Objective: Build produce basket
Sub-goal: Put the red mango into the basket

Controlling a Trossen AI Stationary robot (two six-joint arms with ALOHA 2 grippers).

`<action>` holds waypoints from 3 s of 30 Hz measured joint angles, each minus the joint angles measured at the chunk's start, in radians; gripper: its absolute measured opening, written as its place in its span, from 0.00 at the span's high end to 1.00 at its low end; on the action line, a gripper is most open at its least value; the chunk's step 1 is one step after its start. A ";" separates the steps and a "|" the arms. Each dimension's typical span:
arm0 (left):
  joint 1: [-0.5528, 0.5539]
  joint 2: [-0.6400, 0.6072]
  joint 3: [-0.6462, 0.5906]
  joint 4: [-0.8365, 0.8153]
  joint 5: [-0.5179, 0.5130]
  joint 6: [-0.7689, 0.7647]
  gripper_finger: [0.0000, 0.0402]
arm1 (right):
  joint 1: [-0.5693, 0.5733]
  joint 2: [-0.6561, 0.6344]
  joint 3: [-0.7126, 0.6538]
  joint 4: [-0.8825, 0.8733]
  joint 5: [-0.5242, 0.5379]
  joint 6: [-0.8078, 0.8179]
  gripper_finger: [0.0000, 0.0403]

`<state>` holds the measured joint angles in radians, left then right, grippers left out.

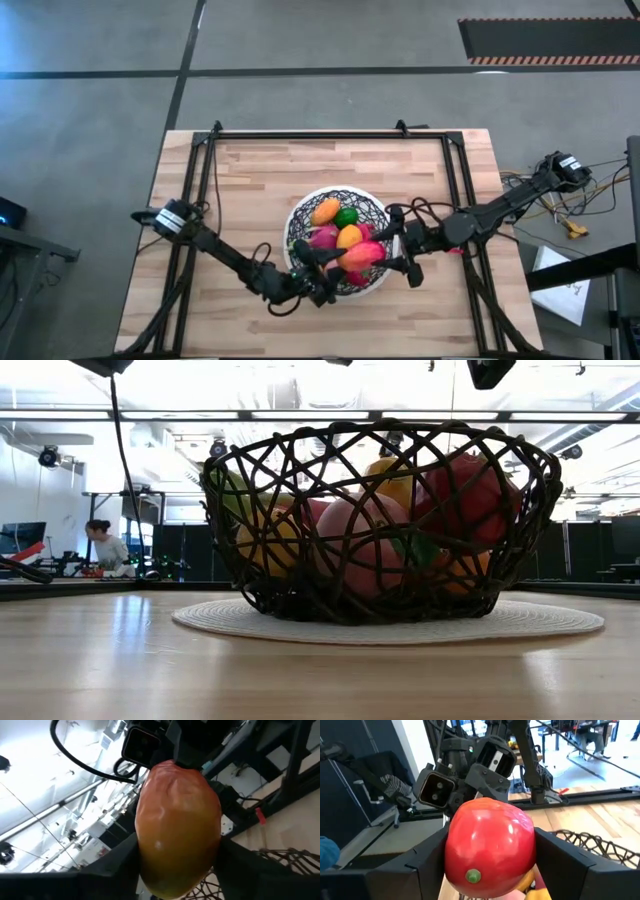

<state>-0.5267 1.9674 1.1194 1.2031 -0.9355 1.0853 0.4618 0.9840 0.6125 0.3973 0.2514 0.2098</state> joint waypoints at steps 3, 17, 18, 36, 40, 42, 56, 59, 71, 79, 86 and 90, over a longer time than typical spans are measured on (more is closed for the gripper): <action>-0.012 -0.024 0.000 -0.100 -0.002 -0.072 0.54 | 0.000 -0.005 0.000 -0.034 -0.004 0.005 0.32; -0.022 -0.197 0.236 -1.266 0.022 -0.709 0.54 | 0.008 -0.146 0.166 -0.786 0.298 0.253 0.26; -0.015 -0.197 0.271 -1.345 0.046 -0.736 0.54 | 0.008 -0.144 0.168 -0.798 0.306 0.260 0.26; 0.222 -0.086 0.464 -1.614 0.388 -0.818 0.54 | 0.126 -0.084 0.167 -0.804 0.309 0.369 0.35; 0.232 -0.072 0.466 -1.589 0.435 -0.807 0.54 | 0.129 -0.045 0.166 -0.805 0.376 0.433 0.40; 0.232 -0.066 0.464 -1.587 0.441 -0.794 0.53 | 0.128 -0.007 0.166 -0.806 0.376 0.446 0.43; 0.235 -0.055 0.458 -1.593 0.590 -0.686 0.52 | 0.131 0.203 0.167 -0.797 0.299 0.562 0.61; 0.234 -0.054 0.458 -1.591 0.609 -0.664 0.51 | 0.131 0.224 0.167 -0.800 0.269 0.578 0.62; 0.243 -0.058 0.474 -1.571 0.672 -0.661 0.24 | 0.129 0.138 0.165 -0.889 0.228 0.637 0.64; 0.170 -0.139 0.488 -1.588 0.492 -0.681 0.21 | 0.129 0.061 0.168 -0.882 0.309 0.626 0.68; 0.042 -0.188 0.479 -1.729 0.054 -0.854 0.21 | 0.112 0.154 0.168 -0.451 0.298 0.331 0.74; 0.009 -0.188 0.435 -1.797 0.020 -1.061 0.21 | 0.063 0.239 0.169 -0.301 0.291 0.253 0.77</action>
<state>-0.5182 1.7790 1.5547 -0.5938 -0.9159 0.0248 0.5251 1.2227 0.7818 0.0966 0.5425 0.4626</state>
